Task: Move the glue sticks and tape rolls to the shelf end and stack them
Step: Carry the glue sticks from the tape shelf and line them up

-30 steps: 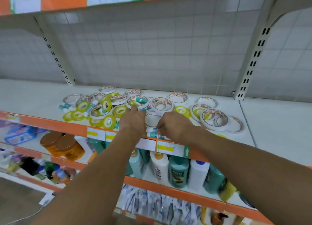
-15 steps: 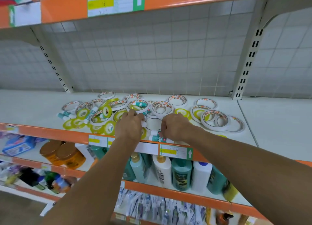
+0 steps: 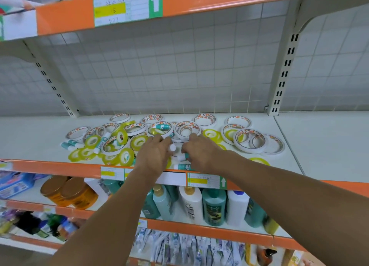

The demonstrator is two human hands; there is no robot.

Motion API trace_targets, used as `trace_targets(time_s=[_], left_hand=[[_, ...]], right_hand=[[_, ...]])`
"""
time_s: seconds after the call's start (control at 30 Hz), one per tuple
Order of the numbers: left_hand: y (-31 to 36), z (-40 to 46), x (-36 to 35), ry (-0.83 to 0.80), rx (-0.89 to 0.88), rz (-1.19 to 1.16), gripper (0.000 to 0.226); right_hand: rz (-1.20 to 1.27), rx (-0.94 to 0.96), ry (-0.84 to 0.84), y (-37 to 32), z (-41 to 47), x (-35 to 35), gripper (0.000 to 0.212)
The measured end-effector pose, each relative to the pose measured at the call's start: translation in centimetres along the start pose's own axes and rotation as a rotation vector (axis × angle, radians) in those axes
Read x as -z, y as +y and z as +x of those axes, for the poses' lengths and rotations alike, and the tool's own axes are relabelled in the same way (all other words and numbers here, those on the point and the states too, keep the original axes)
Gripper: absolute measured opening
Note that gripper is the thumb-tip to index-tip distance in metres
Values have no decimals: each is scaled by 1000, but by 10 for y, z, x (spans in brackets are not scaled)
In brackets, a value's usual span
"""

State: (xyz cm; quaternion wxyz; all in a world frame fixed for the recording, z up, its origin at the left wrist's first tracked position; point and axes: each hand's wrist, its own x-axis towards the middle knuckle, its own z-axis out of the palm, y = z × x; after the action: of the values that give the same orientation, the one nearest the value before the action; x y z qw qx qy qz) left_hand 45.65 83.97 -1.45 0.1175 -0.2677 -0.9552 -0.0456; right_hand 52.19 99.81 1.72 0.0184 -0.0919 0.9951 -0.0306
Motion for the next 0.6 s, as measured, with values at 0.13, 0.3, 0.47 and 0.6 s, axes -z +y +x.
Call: trace_targets(time_s=[0.13, 0.3, 0.47, 0.6], left_hand=[[4, 11, 10, 9, 20, -125, 31], [23, 26, 24, -49, -27, -175, 25], [51, 36, 37, -79, -106, -114, 39], [79, 45, 46, -101, -129, -35, 37]], right_hand=[[90, 57, 68, 8, -7, 14, 36], [75, 54, 82, 22, -20, 38, 43], [15, -24, 52, 58, -44, 45, 66], [-14, -101, 37, 90, -71, 48, 52]])
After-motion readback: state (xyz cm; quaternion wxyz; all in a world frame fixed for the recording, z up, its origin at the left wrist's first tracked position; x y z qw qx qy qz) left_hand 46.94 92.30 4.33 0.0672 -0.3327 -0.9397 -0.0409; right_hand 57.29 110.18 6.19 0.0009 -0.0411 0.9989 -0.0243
